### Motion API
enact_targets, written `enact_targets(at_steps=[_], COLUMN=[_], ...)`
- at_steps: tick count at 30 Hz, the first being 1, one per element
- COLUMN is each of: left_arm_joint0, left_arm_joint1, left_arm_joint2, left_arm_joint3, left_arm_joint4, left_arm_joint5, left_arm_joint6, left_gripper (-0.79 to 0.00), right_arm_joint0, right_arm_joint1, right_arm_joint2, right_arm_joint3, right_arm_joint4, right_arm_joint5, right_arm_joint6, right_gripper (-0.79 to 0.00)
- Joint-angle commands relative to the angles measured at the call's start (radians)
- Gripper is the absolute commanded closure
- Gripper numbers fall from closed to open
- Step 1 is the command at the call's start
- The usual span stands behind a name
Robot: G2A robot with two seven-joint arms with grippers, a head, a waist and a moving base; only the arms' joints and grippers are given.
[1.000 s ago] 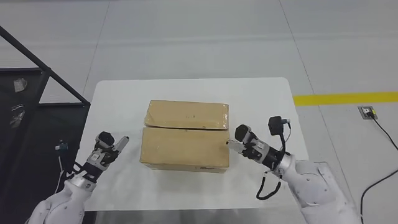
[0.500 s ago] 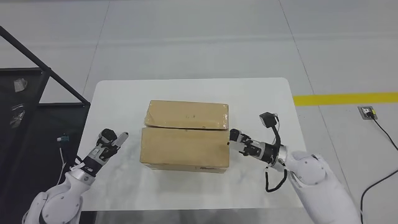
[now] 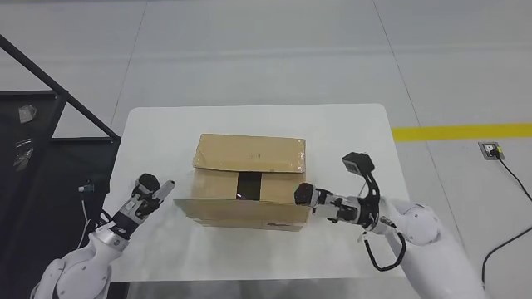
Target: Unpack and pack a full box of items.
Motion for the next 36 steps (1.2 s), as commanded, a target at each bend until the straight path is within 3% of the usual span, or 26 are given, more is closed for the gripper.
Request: enact_targets(at_steps=[1,15,18,22,25,36], left_arm_joint0=[0.001,0.03,0.03,0.024,0.019,0.015], left_arm_joint1=[0.002,0.037,0.042,0.049,0.051,0.053], left_arm_joint2=[0.001,-0.019,-0.008,0.004,0.019,0.026], left_arm_joint3=[-0.001,0.029,0.035,0.04,0.038,0.038], left_arm_joint4=[0.0,0.175,0.226,0.283,0.325,0.341], left_arm_joint5=[-0.015,-0.261,-0.281,-0.29,-0.29,-0.284], left_arm_joint6=[-0.017,-0.178,-0.196,-0.211,-0.207,-0.204], left_gripper=[-0.785,-0.785,-0.785,-0.785,-0.785,-0.785], right_arm_joint0=[-0.013,-0.003,0.015,0.028,0.056,0.054], right_arm_joint1=[0.012,0.079,0.085,0.08,0.068,0.067], right_arm_joint2=[0.001,-0.135,-0.161,-0.169,-0.168,-0.172], right_arm_joint3=[-0.025,-0.087,-0.089,-0.065,-0.009,-0.014], right_arm_joint4=[0.001,-0.169,-0.159,-0.008,0.105,0.1], right_arm_joint5=[0.007,0.055,0.025,-0.054,-0.001,0.006], right_arm_joint6=[0.007,0.055,0.025,-0.054,-0.14,-0.138], right_gripper=[-0.785,-0.785,-0.785,-0.785,-0.785,-0.785])
